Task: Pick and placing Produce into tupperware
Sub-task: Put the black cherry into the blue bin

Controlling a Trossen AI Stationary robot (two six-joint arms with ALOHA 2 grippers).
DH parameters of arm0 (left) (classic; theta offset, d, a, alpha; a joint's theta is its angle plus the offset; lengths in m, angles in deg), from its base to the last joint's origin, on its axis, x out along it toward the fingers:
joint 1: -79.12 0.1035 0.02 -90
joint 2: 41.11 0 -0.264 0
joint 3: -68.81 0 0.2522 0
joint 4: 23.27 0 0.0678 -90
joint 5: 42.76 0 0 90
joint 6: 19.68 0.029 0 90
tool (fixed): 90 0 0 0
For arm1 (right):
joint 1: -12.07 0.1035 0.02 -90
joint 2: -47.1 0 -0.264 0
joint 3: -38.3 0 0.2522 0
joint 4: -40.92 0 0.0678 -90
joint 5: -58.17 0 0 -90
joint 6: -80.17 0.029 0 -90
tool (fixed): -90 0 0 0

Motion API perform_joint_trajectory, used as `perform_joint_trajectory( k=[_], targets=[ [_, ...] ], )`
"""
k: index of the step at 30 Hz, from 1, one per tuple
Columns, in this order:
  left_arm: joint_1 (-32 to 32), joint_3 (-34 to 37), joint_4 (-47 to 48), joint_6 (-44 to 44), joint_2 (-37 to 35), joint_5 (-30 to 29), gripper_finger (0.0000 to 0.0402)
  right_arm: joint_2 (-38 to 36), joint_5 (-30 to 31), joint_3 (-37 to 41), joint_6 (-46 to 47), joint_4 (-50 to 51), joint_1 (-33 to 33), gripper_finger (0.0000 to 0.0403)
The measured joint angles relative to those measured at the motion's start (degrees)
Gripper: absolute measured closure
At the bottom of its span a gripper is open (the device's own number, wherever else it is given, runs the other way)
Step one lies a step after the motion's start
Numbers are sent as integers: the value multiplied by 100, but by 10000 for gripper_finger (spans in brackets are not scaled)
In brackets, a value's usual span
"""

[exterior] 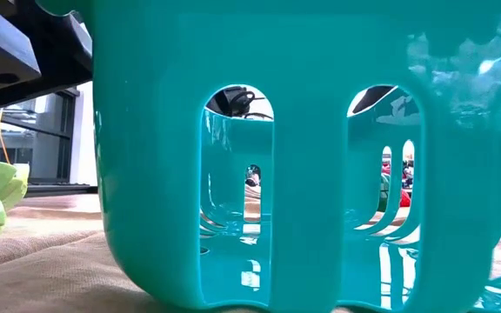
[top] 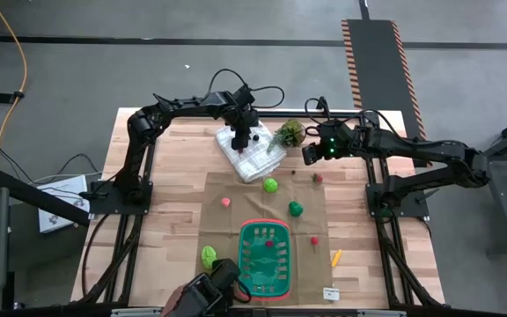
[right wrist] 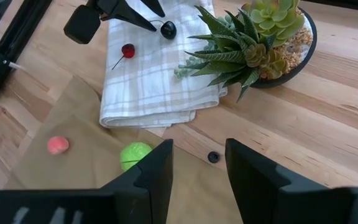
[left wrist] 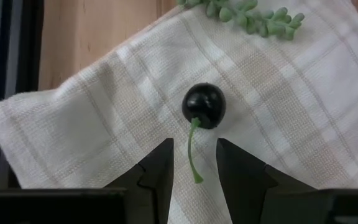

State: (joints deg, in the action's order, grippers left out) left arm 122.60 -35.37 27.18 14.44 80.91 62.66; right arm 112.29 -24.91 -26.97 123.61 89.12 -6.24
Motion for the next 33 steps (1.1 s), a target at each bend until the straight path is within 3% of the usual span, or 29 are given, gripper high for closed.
perform_joint_trajectory(
  k=[33],
  targets=[
    [2,2,-13,3,3,-57,291,0,44,0,19,0,2,265]
  ],
)
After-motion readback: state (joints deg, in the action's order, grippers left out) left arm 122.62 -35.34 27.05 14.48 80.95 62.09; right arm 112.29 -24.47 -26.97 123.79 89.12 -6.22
